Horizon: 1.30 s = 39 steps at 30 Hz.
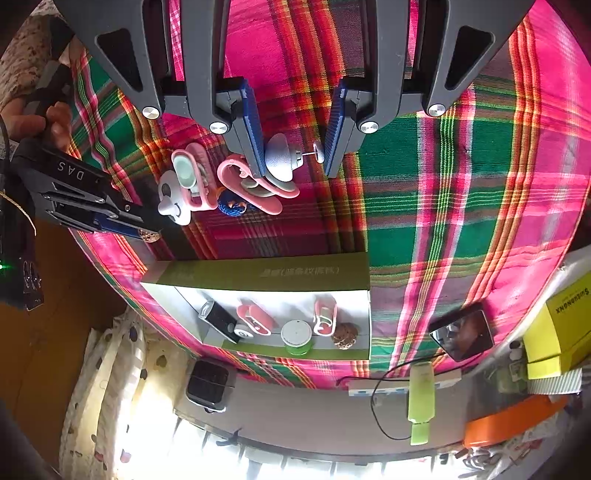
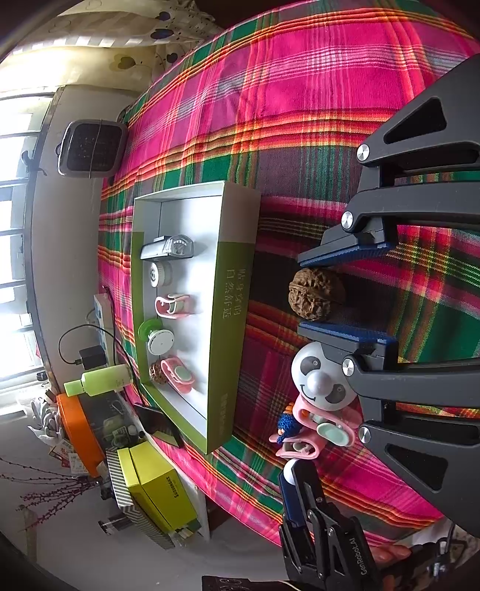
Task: Organize objects
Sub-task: 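Grasp the walnut with the right gripper while the left grasps the white round-headed suction item, then carry the walnut (right gripper) and white suction item (left gripper) into the box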
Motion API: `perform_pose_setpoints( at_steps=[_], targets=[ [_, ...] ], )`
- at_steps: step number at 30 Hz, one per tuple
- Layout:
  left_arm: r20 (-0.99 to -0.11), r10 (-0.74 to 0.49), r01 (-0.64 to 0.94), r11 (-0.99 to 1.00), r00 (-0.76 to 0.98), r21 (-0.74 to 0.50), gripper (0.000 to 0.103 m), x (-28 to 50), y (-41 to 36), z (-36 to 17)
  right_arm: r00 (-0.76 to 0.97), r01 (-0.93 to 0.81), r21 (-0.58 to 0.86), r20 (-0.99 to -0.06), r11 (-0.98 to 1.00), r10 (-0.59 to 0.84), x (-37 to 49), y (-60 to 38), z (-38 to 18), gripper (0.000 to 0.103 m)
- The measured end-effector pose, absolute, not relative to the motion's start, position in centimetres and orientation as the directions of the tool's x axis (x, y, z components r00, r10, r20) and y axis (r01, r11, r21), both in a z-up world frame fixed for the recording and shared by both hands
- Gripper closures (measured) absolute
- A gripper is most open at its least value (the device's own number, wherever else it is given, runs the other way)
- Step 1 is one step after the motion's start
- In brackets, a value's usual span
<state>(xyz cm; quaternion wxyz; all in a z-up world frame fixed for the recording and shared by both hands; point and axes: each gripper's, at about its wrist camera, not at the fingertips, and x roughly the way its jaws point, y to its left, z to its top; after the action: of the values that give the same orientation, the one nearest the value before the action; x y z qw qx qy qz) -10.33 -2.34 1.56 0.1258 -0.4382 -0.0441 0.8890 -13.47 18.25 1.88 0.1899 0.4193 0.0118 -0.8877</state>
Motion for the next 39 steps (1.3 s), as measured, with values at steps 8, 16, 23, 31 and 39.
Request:
perform_pose_setpoints(
  at_steps=[8,16,23,31,39],
  targets=[
    [-0.753,0.247,-0.175,-0.969,-0.610,-0.176,0.073,-10.5,-2.1,2.8,-0.587,0.353,0.138,-0.738,-0.925,-0.334,-13.3,18.1,2.5,0.071],
    [-0.740,0.233,-0.166,-0.972,-0.630,-0.165,0.073,-11.3,-1.8,3.8,-0.604,0.361,0.138,-0.719,-0.922,-0.344,-13.5,17.8,3.5,0.071],
    [-0.731,0.231,-0.164,-0.973,-0.643,-0.163,0.073,-12.5,-1.4,4.3,-0.615,0.378,0.146,-0.699,-0.914,-0.366,-14.1,17.3,4.5,0.071],
    [-0.712,0.227,-0.161,-0.974,-0.664,-0.160,0.073,-14.6,-1.0,5.1,-0.628,0.393,0.149,-0.677,-0.907,-0.384,-15.7,16.3,5.5,0.071],
    [-0.711,0.227,-0.165,-0.974,-0.665,-0.156,0.073,-16.3,-0.6,5.1,-0.622,0.400,0.154,-0.678,-0.903,-0.391,-17.1,15.6,5.3,0.071]
  ],
)
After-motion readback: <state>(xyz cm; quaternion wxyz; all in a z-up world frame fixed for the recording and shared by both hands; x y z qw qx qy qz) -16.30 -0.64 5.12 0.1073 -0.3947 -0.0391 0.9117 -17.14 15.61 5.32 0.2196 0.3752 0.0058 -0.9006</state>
